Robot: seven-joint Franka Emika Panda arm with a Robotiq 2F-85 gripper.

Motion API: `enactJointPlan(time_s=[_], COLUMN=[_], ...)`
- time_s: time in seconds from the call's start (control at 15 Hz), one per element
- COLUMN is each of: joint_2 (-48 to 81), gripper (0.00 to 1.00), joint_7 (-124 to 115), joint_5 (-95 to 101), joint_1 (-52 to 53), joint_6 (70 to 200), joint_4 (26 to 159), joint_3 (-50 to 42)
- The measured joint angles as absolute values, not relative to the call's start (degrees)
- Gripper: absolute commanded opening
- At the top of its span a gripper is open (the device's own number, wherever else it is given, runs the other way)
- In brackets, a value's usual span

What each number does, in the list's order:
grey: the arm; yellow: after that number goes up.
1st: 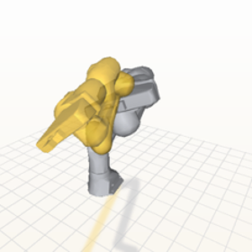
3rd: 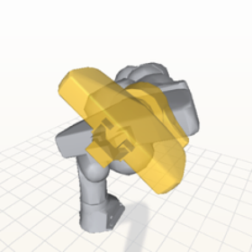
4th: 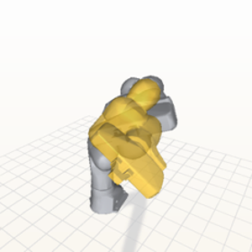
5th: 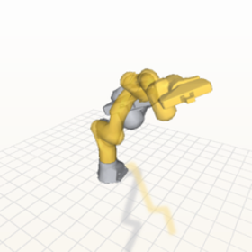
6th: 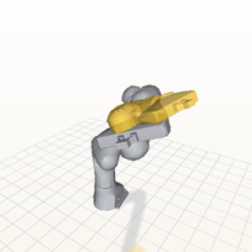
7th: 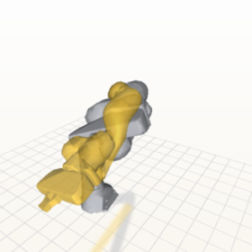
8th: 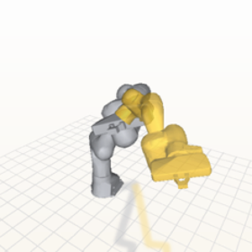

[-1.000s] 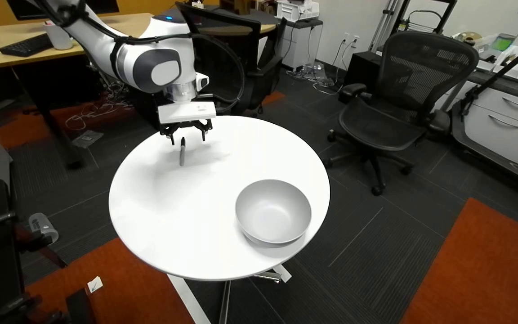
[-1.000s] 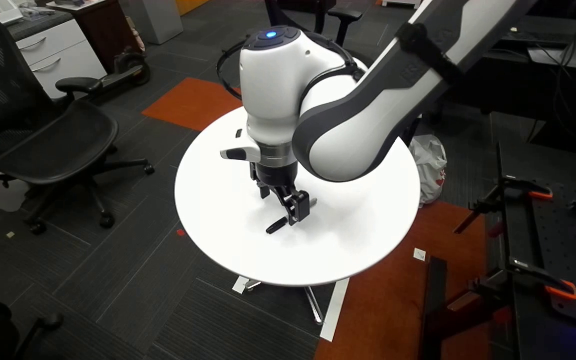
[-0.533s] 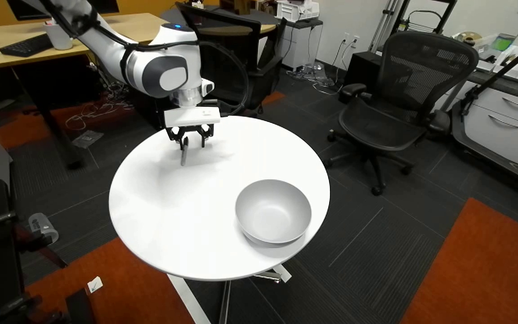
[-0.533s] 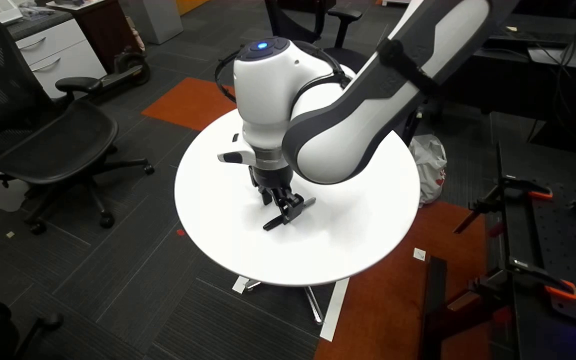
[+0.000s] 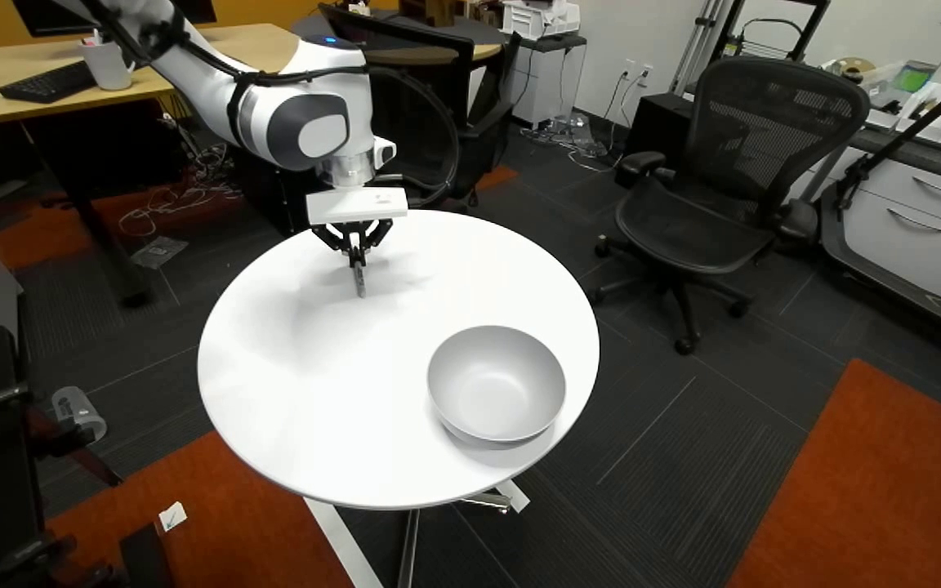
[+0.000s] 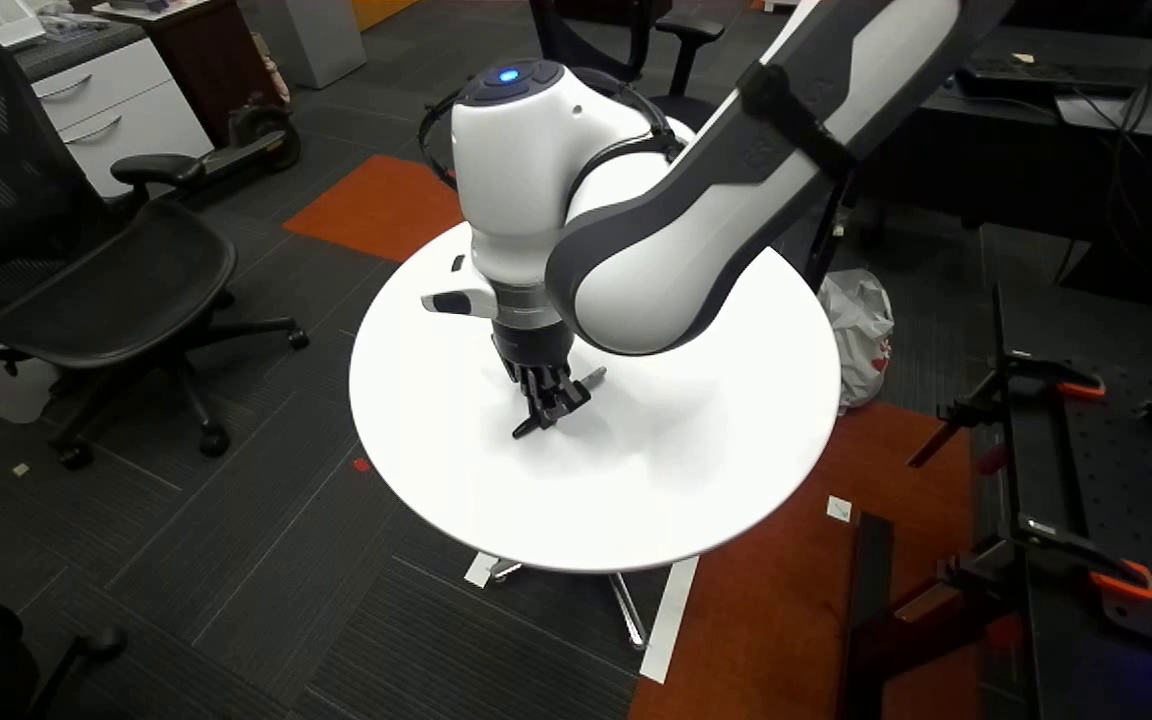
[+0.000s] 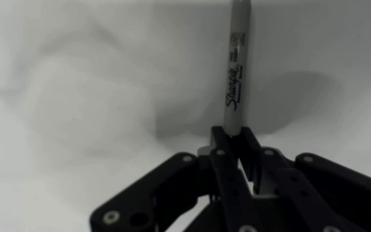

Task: Move the pen to the right

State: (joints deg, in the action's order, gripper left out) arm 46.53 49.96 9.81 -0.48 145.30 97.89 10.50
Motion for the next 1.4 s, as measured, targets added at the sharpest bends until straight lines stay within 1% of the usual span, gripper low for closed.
enactJointPlan(time_s=[0.33,0.6,0.8,1.07,1.27,1.4], joint_2=[44.58,38.22,33.28,27.88,24.39,22.20], gripper=[0.04,0.04,0.04,0.04,0.04,0.04], joint_7=[43.87,38.13,36.63,37.07,40.21,42.78], joint_5=[9.81,9.55,9.46,7.97,7.36,6.71], joint_1=[-0.36,-1.79,-4.29,-9.34,-14.20,-17.30], joint_6=[145.01,146.13,150.86,161.31,165.77,166.42], joint_4=[100.15,109.82,119.08,131.38,137.85,140.37], joint_3=[9.98,8.96,8.57,8.57,9.66,10.84])
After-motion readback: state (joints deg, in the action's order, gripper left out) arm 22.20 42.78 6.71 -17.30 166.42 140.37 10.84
